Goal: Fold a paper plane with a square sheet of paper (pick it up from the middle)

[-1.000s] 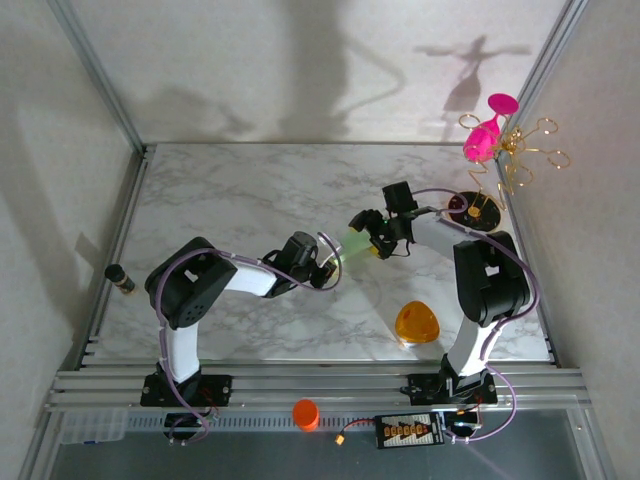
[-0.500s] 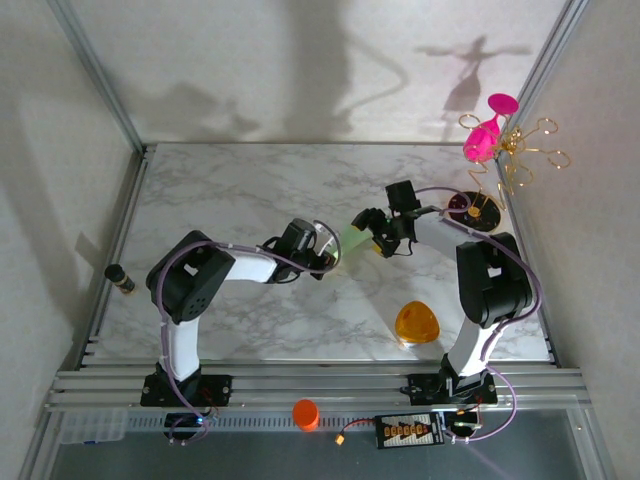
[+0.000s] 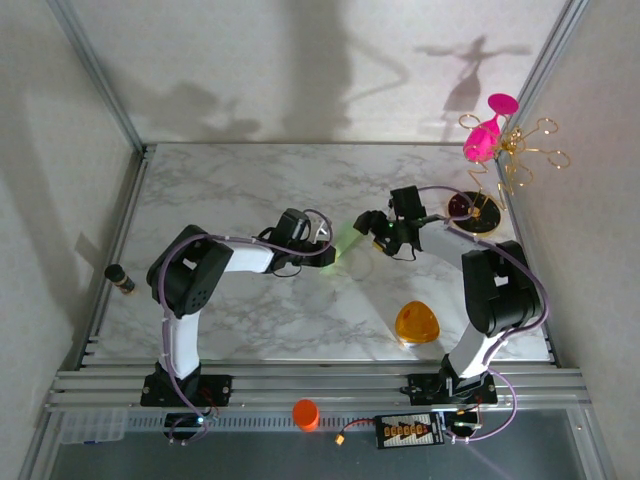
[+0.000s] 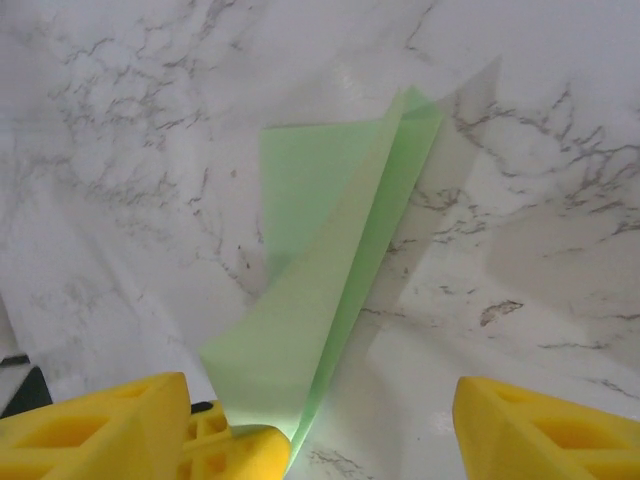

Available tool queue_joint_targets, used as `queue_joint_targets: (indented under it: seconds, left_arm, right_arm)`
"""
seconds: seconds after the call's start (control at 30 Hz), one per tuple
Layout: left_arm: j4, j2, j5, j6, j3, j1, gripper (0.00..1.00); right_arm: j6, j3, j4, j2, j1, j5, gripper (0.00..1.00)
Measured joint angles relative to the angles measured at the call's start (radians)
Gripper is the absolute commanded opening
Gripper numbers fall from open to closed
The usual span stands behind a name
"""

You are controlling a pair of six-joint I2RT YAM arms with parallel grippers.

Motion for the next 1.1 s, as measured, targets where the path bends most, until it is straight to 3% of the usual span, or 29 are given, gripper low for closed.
queue_joint_targets:
  seconds: [0.3, 0.5, 0.63, 0.8, 1.1]
  left_arm:
    - [0.163, 0.042, 0.055, -0.257, -0.055, 0.01, 0.0]
    - [0.221, 0.059, 0.087, -0.403, -0.062, 0.014, 0.0]
    - [0.252, 0.059, 0.092, -0.473, -0.067, 0.016, 0.0]
    - [0.284, 0.059, 0.091, -0.535, -0.078, 0.016, 0.0]
    - [0.358, 0.064, 0.084, -0.618, -0.132, 0.018, 0.0]
  right_arm:
    - [-0.106, -0.106, 0.23, -0.003, 0.0, -0.14, 0.54]
    - [-0.173, -0.151, 0.341, -0.003, 0.0, -0.203, 0.52]
    - [-0.2, -0.162, 0.381, -0.002, 0.0, -0.244, 0.47]
    - [-0.229, -0.149, 0.405, 0.035, 0.003, -0.286, 0.33]
    - [-0.237, -0.123, 0.405, 0.104, 0.027, -0.312, 0.31]
